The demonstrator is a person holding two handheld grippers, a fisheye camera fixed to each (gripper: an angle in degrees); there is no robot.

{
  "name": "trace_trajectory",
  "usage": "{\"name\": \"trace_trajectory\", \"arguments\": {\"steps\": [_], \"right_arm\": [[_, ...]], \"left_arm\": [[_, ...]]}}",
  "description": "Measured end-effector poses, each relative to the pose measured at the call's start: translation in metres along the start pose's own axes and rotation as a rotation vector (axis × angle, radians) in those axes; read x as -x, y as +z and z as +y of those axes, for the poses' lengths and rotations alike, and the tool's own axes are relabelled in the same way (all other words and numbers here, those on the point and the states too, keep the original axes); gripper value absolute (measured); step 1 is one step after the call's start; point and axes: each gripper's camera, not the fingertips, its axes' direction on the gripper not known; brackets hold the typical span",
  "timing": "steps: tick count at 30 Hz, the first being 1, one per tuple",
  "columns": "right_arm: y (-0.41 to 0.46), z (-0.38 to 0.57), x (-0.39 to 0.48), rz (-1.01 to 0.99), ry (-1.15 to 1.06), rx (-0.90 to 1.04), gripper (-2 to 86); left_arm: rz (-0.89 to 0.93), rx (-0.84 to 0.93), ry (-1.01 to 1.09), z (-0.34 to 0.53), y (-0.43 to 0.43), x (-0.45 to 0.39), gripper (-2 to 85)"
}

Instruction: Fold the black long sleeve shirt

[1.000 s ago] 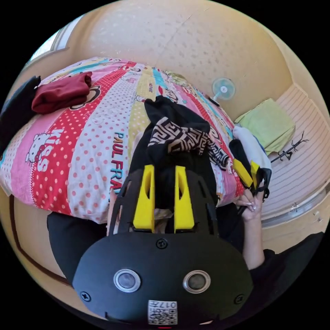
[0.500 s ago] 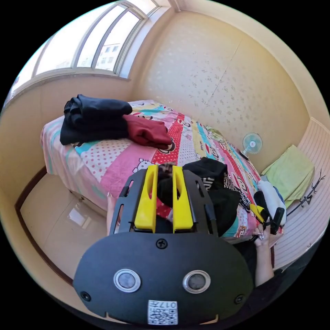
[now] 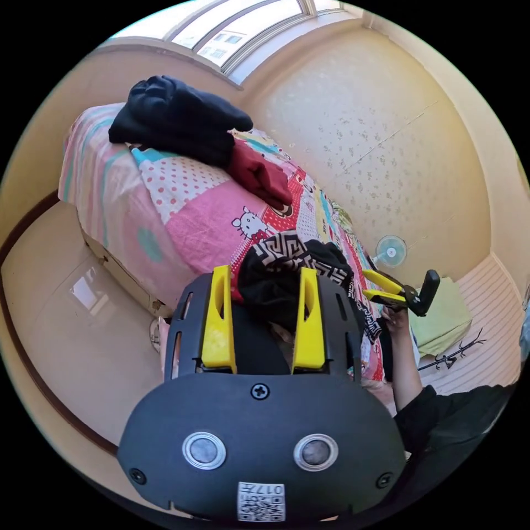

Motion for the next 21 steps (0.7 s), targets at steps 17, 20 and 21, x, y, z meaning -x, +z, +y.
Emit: {"name": "trace_trajectory", "arguments": {"steps": [17, 20, 21], "right_arm": [[-0.127, -0.045, 0.065, 0.261, 0.345, -0.537, 0.8], [-0.191, -0.018, 0.115, 0.427, 0.422, -0.682, 0.8], [-0.204, -0.009, 0.128, 0.465, 0.442, -0.727, 0.8]], "left_arm": [[0.126, 0.08, 0.065, 0.003, -0.05, -0.048, 0.8], [0.171, -0.102, 0.229, 0.01, -0.114, -0.106, 0.3], [0.179, -0.171, 0.314, 0.014, -0.139, -0.131, 0.3]]}}
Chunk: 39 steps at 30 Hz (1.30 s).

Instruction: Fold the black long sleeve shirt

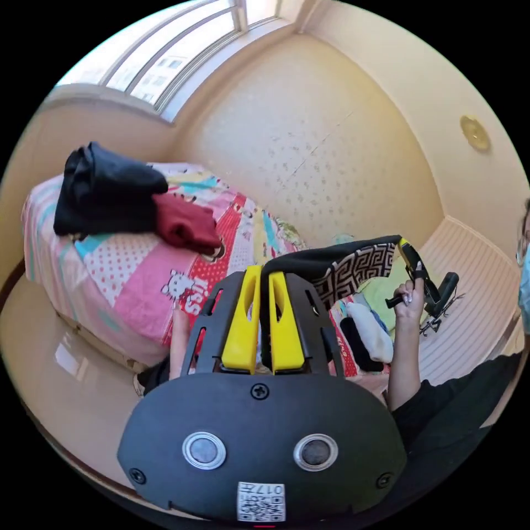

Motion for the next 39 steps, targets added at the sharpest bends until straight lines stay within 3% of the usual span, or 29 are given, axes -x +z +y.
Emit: {"name": "trace_trajectory", "arguments": {"steps": [3, 8, 14, 19, 24, 28, 31, 34, 36, 39], "right_arm": [[-0.09, -0.001, 0.013, 0.128, 0.031, -0.232, 0.9], [-0.211, -0.011, 0.026, 0.167, 0.072, -0.521, 0.9], [-0.27, -0.056, 0.049, 0.3, -0.056, -0.626, 0.8], [-0.268, -0.079, 0.047, 0.409, -0.093, -0.608, 0.8], [-0.187, -0.109, 0.002, 0.541, -0.17, -0.329, 0.9], [-0.033, -0.13, -0.106, 0.494, -0.117, 0.098, 1.4], [0.107, -0.104, -0.204, 0.443, -0.04, 0.373, 2.2], [0.201, -0.029, -0.287, 0.365, 0.204, 0.687, 3.8], [0.213, 0.013, -0.305, 0.327, 0.315, 0.715, 5.5], [0.2, 0.075, -0.3, 0.196, 0.34, 0.709, 7.6]], "left_arm": [[0.054, -0.146, 0.204, -0.017, -0.046, -0.065, 0.2], [0.219, -0.215, 0.334, -0.044, -0.098, -0.14, 0.2], [0.226, -0.448, 0.453, -0.061, -0.153, -0.222, -0.1], [0.27, -0.441, 0.442, -0.071, -0.14, -0.239, 0.0], [0.174, -0.277, 0.433, -0.101, -0.048, -0.218, 0.6], [0.091, -0.068, 0.399, -0.149, 0.074, -0.177, 3.3], [-0.099, 0.155, 0.334, -0.17, 0.209, -0.123, 7.7], [-0.314, 0.407, 0.244, -0.14, 0.31, -0.058, 8.1], [-0.424, 0.554, 0.264, -0.093, 0.342, -0.017, 7.7], [-0.463, 0.579, 0.304, -0.035, 0.332, 0.025, 7.9]]}}
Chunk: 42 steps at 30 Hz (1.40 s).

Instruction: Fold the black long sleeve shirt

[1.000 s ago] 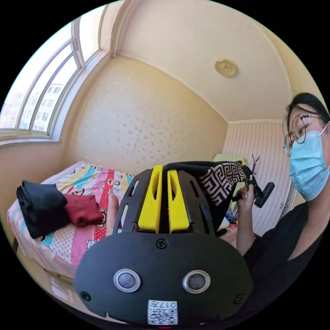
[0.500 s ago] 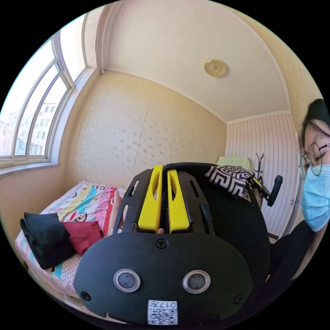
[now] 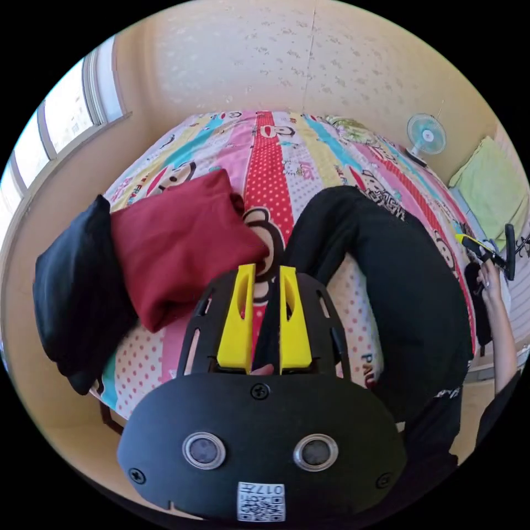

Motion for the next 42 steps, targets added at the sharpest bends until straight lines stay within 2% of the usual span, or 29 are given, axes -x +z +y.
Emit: {"name": "trace_trajectory", "arguments": {"steps": [4, 8, 11, 13, 15, 17, 19, 20, 21, 24, 27, 30, 34, 37, 38, 40, 41, 42], "right_arm": [[-0.011, 0.108, -0.005, 0.009, -0.019, 0.002, 10.0], [-0.053, 0.193, -0.016, 0.005, 0.132, 0.039, 13.4], [-0.065, 0.228, -0.027, -0.04, 0.189, 0.115, 10.4], [-0.073, 0.226, -0.033, -0.067, 0.139, 0.188, 5.4], [-0.086, 0.209, -0.039, -0.081, 0.055, 0.274, 2.9], [-0.136, 0.183, -0.052, 0.068, 0.031, 0.197, 2.2], [-0.175, 0.164, -0.07, 0.224, 0.078, 0.115, 2.2], [-0.197, 0.157, -0.083, 0.289, 0.132, 0.057, 2.6], [-0.207, 0.155, -0.088, 0.289, 0.165, 0.028, 2.7], [-0.231, 0.163, -0.084, 0.176, 0.208, -0.081, 6.6], [-0.209, 0.191, -0.052, 0.195, 0.192, -0.041, 10.8], [-0.176, 0.228, -0.022, -0.02, 0.122, -0.022, 11.8], [-0.137, 0.262, -0.014, -0.299, 0.192, 0.031, 13.5], [-0.128, 0.267, -0.022, -0.444, 0.267, 0.0, 12.7], [-0.123, 0.269, -0.026, -0.501, 0.311, 0.003, 11.5], [-0.118, 0.269, -0.031, -0.625, 0.328, 0.023, 8.9], [-0.115, 0.27, -0.033, -0.687, 0.33, 0.059, 7.1], [-0.116, 0.271, -0.034, -0.697, 0.336, 0.07, 6.2]], "left_arm": [[0.093, 0.005, -0.005, 0.063, 0.006, 0.022, 9.7], [0.193, 0.009, -0.059, 0.116, -0.009, 0.029, 12.0], [0.212, -0.026, -0.124, 0.143, -0.005, 0.025, 12.7], [0.158, -0.028, -0.098, 0.146, -0.001, 0.02, 8.2], [0.151, 0.063, 0.014, 0.133, -0.006, 0.021, 3.5], [0.11, 0.043, 0.036, 0.126, -0.022, 0.036, 3.2], [0.024, -0.022, -0.019, 0.122, -0.043, 0.066, 3.3], [-0.003, -0.068, -0.123, 0.124, -0.056, 0.094, 3.6], [0.02, -0.127, -0.24, 0.131, -0.069, 0.122, 4.3], [0.158, -0.264, -0.42, 0.162, -0.087, 0.163, 6.4], [0.205, -0.222, -0.434, 0.187, -0.08, 0.155, 12.3], [0.328, -0.201, -0.356, 0.2, -0.071, 0.12, 14.1], [0.474, -0.266, -0.154, 0.189, -0.06, 0.061, 13.8], [0.516, -0.262, -0.176, 0.162, -0.031, 0.039, 13.0], [0.524, -0.239, -0.19, 0.154, -0.012, 0.033, 12.3], [0.512, -0.078, -0.221, 0.144, 0.028, 0.021, 10.1], [0.445, -0.029, -0.239, 0.145, 0.042, 0.014, 8.1], [0.365, -0.106, -0.212, 0.153, 0.033, 0.009, 6.6]]}}
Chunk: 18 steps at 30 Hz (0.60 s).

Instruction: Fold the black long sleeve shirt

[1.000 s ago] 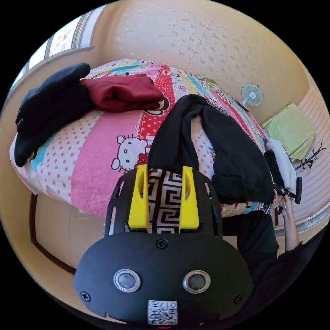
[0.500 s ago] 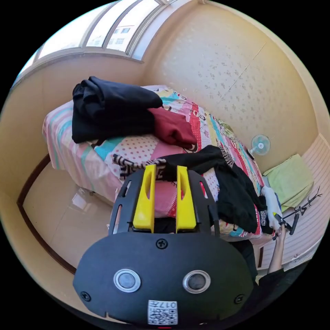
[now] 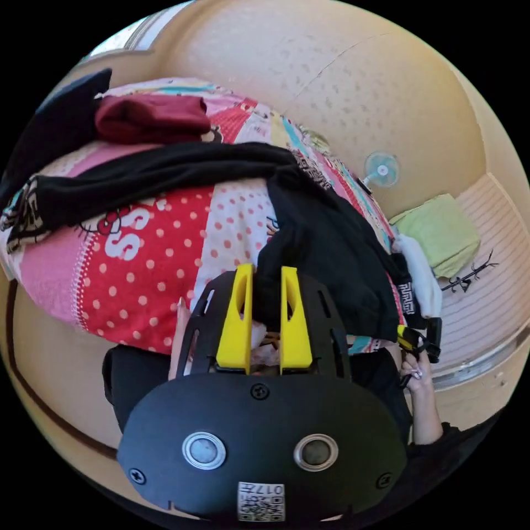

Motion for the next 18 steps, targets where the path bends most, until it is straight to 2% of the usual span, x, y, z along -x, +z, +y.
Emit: {"name": "trace_trajectory", "arguments": {"steps": [4, 7, 12, 16, 18], "right_arm": [[-0.03, 0.015, 0.013, 0.028, -0.017, -0.032, 3.6], [-0.068, 0.029, 0.038, -0.006, -0.074, -0.079, 3.1], [-0.112, 0.052, 0.079, -0.089, -0.143, -0.042, 2.9], [-0.092, 0.06, 0.08, 0.143, -0.056, 0.193, 3.4], [-0.083, 0.06, 0.069, 0.233, 0.042, 0.197, 3.9]], "left_arm": [[-0.04, -0.007, 0.029, 0.021, -0.023, -0.006, 4.6], [0.053, -0.002, 0.016, 0.036, -0.062, 0.003, 4.3], [0.192, 0.149, 0.08, 0.053, -0.119, 0.017, 4.5], [0.159, 0.233, 0.017, 0.07, -0.117, 0.042, 5.0], [0.164, 0.296, -0.062, 0.079, -0.109, 0.06, 4.4]]}}
